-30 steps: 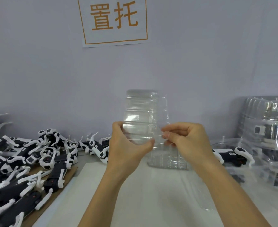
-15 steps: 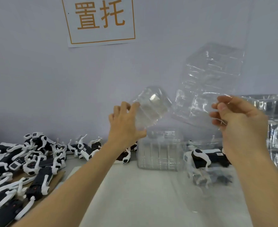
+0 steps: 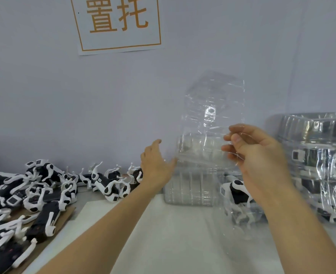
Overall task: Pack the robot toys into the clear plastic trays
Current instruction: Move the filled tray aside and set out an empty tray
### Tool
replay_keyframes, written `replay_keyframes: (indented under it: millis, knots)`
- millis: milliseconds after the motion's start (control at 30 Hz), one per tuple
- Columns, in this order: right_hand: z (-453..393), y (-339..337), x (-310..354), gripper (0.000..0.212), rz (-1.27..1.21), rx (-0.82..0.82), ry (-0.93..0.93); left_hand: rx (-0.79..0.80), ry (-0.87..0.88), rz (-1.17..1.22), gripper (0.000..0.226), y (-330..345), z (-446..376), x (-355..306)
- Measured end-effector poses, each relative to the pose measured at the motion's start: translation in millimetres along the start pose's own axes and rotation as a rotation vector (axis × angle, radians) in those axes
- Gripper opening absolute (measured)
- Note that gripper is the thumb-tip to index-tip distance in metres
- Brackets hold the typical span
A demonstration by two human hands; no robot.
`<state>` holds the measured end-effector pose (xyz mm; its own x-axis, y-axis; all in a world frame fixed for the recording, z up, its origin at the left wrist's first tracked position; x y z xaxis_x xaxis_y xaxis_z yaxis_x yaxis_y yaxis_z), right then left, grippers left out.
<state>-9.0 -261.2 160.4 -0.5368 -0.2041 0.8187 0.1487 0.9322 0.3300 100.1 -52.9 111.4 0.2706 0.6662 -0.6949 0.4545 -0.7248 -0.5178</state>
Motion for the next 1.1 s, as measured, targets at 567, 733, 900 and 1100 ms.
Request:
replay_keyframes:
  millis: [567, 733, 900, 1100]
  knots:
    - [16, 35, -34, 0.025, 0.088, 0.287, 0.299, 0.155, -0.211, 0.894, 0.042, -87, 64, 17]
    - [17, 38, -35, 0.029, 0.259, 0.132, 0.227, 0.148, -0.124, 0.677, 0.030, -121, 54, 45]
    - [20, 45, -33, 0.030, 0.431, 0.224, 0.155, 0.343, -0.198, 0.523, 0.030, -131, 60, 83]
    - [43, 64, -52, 0.029, 0.783, 0.589, 0.250, 0.343, -0.429, 0.465, 0.050, -92, 78, 118]
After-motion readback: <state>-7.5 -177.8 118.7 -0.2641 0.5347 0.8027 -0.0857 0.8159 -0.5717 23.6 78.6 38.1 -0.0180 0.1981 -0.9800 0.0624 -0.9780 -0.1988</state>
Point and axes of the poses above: each hand's wrist, its own z-axis away from the middle knuckle, its own y-axis out of the palm, x = y × z, the point moved 4 cm from there along -z, towards the middle knuckle, and after that the axes turned 1 degree about -x, right-handed, at the moved point
